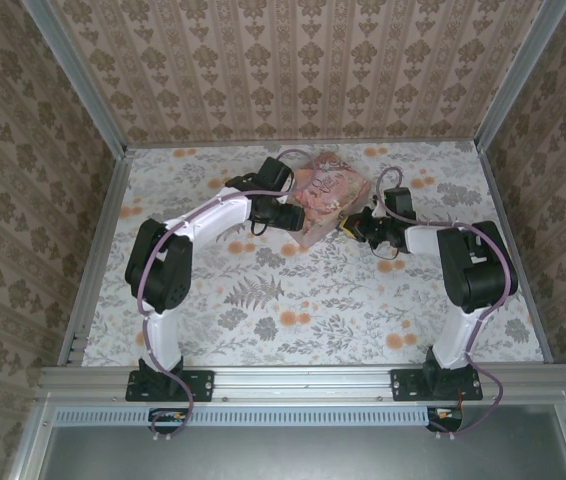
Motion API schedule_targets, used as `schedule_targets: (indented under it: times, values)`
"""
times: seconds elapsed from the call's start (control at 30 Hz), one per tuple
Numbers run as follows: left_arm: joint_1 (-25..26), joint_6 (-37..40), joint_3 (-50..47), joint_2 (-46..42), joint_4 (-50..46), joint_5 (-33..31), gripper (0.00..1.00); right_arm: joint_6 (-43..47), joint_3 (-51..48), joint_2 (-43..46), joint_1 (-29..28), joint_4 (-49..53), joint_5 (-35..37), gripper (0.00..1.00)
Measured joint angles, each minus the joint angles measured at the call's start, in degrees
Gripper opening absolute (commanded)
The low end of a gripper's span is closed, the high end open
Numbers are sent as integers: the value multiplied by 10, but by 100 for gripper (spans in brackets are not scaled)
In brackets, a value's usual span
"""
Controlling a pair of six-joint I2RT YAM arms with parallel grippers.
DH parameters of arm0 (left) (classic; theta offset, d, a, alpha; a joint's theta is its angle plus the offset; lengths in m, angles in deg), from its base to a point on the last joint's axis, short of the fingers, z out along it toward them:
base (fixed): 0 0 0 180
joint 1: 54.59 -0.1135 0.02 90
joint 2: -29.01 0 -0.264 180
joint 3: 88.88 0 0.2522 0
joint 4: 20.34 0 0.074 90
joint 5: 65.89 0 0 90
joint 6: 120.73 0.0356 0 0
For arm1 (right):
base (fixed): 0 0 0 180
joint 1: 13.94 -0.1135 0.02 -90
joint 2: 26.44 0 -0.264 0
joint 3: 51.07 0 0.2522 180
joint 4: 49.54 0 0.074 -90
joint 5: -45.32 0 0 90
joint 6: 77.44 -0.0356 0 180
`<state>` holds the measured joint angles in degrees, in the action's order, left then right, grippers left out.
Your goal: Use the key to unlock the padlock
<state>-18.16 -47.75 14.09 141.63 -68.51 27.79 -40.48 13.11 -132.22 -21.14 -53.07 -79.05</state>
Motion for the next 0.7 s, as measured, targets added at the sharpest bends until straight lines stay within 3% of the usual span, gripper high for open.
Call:
schedule_targets:
  times: [0.23,0.53,0.7]
  values:
    - [0,0,1,2,0,2,72,9,-17,-6,0,-47,2,0]
    - [2,0,7,7,1,9,71,63,-19,23,-7,-6,63,0]
    - [3,2,14,13,-2,8,69,42,-10,-2,12,-35,29,0]
